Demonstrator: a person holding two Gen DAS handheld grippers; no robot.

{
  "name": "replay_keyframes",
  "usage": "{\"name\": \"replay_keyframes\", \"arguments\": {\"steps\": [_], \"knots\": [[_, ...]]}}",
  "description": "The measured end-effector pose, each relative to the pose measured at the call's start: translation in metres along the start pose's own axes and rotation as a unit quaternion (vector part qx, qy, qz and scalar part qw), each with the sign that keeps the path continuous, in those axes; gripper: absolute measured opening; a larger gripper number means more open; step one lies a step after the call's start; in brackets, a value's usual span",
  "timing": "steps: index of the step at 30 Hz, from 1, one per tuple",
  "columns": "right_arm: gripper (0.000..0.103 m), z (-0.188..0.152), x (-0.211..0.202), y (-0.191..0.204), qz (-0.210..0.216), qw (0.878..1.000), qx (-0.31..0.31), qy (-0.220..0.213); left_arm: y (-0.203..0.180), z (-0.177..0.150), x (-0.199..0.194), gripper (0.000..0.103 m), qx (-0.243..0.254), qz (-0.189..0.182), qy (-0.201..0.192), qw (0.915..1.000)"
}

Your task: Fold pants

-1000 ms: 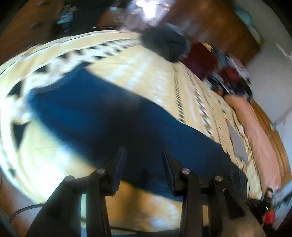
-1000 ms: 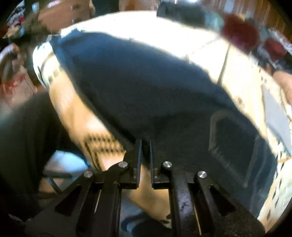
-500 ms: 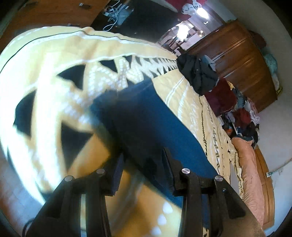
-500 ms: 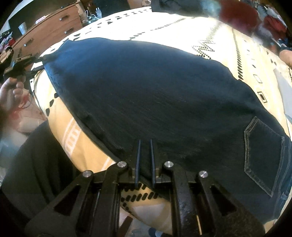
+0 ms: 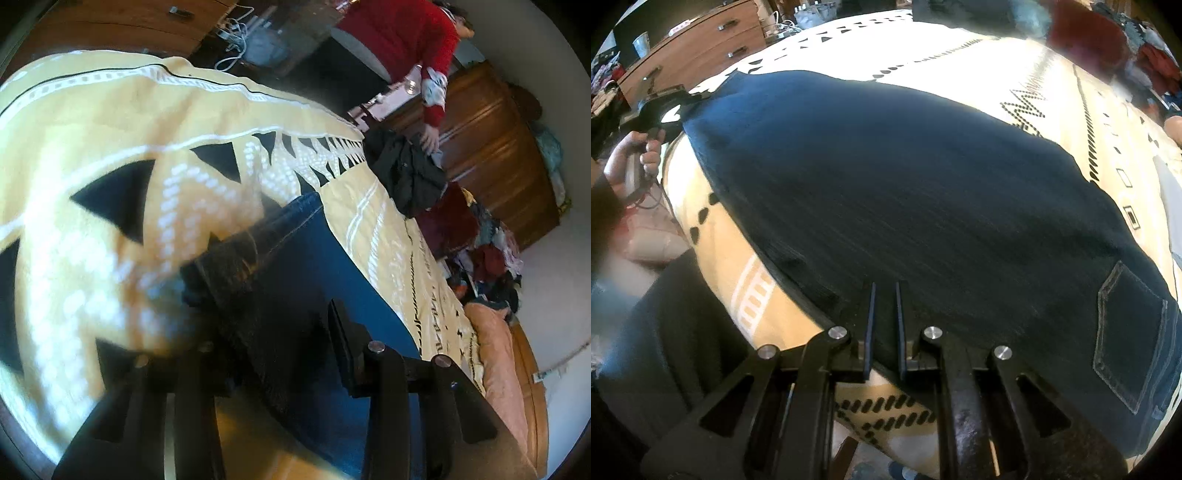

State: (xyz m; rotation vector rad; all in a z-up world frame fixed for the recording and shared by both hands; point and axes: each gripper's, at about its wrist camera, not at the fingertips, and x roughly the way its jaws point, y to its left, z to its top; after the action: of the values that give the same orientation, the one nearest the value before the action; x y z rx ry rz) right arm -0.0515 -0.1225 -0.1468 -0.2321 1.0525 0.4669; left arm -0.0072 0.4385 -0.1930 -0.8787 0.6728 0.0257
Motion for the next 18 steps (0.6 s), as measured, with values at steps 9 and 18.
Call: {"name": "replay_keyframes", "arguments": {"steps": [9, 18], "knots": [[0.011, 0.003, 0.009, 0.007, 0.002, 1.0, 0.001, 0.004, 0.008, -0.012, 0.001, 0.048, -0.058, -0.077, 0.048, 0.9942], [0.011, 0.008, 0.015, 0.007, 0.0, 1.0, -0.003, 0.003, 0.011, 0.009, -0.015, 0.02, -0.044, -0.048, -0.057, 0.9962]]}}
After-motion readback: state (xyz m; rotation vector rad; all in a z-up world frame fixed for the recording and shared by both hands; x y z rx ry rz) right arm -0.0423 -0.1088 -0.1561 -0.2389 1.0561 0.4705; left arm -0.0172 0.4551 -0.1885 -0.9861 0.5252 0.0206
